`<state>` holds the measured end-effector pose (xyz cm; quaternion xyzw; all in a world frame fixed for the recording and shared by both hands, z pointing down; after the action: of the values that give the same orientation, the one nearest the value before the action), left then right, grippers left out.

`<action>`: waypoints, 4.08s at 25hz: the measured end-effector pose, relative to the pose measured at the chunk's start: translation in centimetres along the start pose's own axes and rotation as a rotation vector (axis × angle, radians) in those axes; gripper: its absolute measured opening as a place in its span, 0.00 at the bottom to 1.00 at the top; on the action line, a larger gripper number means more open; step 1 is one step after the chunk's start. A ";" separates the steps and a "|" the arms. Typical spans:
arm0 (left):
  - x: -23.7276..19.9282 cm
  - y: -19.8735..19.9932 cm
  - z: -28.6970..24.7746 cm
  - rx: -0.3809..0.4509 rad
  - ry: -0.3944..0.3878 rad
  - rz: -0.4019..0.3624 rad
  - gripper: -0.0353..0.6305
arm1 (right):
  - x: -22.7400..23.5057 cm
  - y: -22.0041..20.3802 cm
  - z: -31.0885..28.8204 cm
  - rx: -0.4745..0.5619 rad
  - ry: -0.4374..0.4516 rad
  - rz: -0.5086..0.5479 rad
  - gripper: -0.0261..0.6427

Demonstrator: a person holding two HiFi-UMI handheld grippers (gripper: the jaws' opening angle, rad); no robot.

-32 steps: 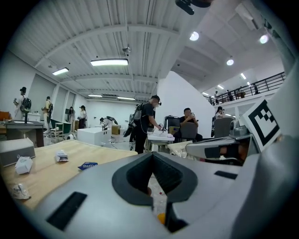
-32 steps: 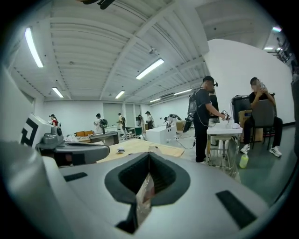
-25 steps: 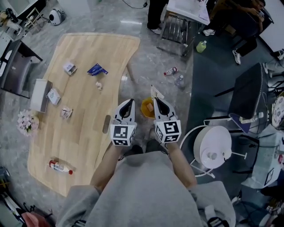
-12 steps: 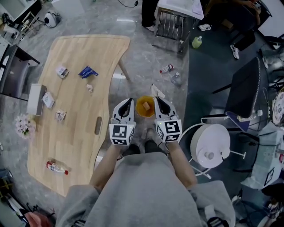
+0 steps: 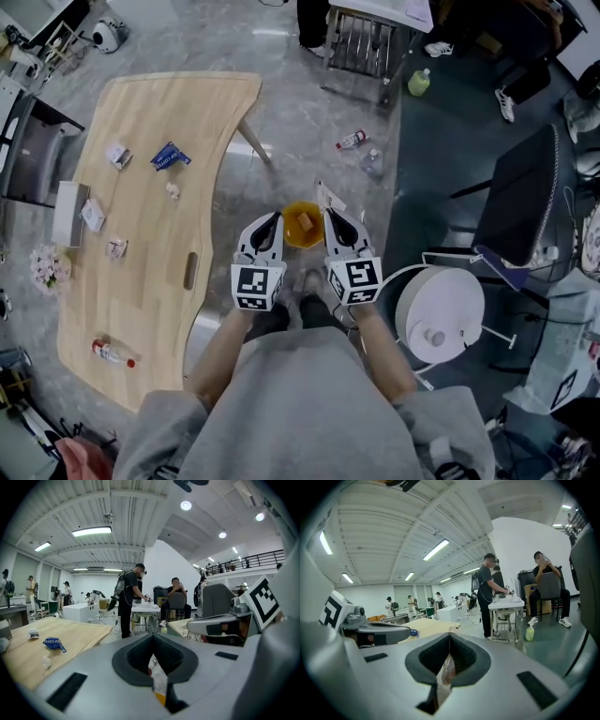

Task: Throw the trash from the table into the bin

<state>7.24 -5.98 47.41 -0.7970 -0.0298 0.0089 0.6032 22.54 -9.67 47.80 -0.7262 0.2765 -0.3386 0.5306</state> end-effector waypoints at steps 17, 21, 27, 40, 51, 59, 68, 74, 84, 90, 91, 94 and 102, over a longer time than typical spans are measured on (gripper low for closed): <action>0.0 -11.3 -6.1 -0.124 -0.193 -0.015 0.06 | 2.7 -12.2 -5.0 -0.084 -0.085 -0.087 0.05; -0.1 -16.0 -8.0 -0.155 -0.197 -0.003 0.06 | 3.5 -16.7 -6.8 -0.102 -0.088 -0.121 0.05; -0.9 -22.3 -9.9 -0.209 -0.194 -0.012 0.06 | 4.4 -22.1 -8.7 -0.131 -0.066 -0.142 0.05; -0.8 -27.8 -11.2 -0.235 -0.160 -0.031 0.06 | 5.9 -29.3 -10.7 -0.169 -0.020 -0.195 0.05; -1.0 -32.9 -11.2 -0.270 -0.160 -0.027 0.06 | 7.6 -39.0 -13.3 -0.245 -0.027 -0.288 0.05; -0.6 -33.5 -10.2 -0.271 -0.175 -0.019 0.06 | 8.6 -45.5 -15.4 -0.329 -0.030 -0.355 0.05; -1.5 -34.4 -10.4 -0.287 -0.150 -0.013 0.06 | 9.4 -48.3 -16.3 -0.370 -0.040 -0.371 0.05; -1.7 -34.8 -10.6 -0.294 -0.141 -0.011 0.06 | 9.2 -48.2 -16.0 -0.371 -0.007 -0.373 0.12; -1.9 -33.6 -10.0 -0.292 -0.126 -0.006 0.06 | 8.2 -44.9 -15.0 -0.333 0.016 -0.345 0.05; -2.3 -29.6 -9.3 -0.262 -0.106 0.013 0.06 | 7.0 -38.8 -13.9 -0.251 0.025 -0.332 0.05; -2.3 -28.7 -9.2 -0.252 -0.101 0.017 0.06 | 6.7 -37.5 -13.6 -0.233 0.024 -0.330 0.05; -2.4 -25.8 -8.6 -0.225 -0.087 0.027 0.06 | 5.7 -33.5 -12.7 -0.174 0.021 -0.327 0.05; -2.1 -17.7 -7.0 -0.153 -0.067 0.044 0.06 | 3.5 -22.8 -9.9 -0.037 0.007 -0.307 0.05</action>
<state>4.88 -8.02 66.28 -0.8405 -0.0329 0.0464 0.5388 17.91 -11.56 72.39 -0.7684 0.1702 -0.4131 0.4581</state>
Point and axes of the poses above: the fingertips, and each gripper's own axes: z backward along the fingers, x to its right, y out of its top, the point moved 6 cm from there along z, backward along the fingers, and after that the axes turned 14 degrees about y, right-handed, at the moved point
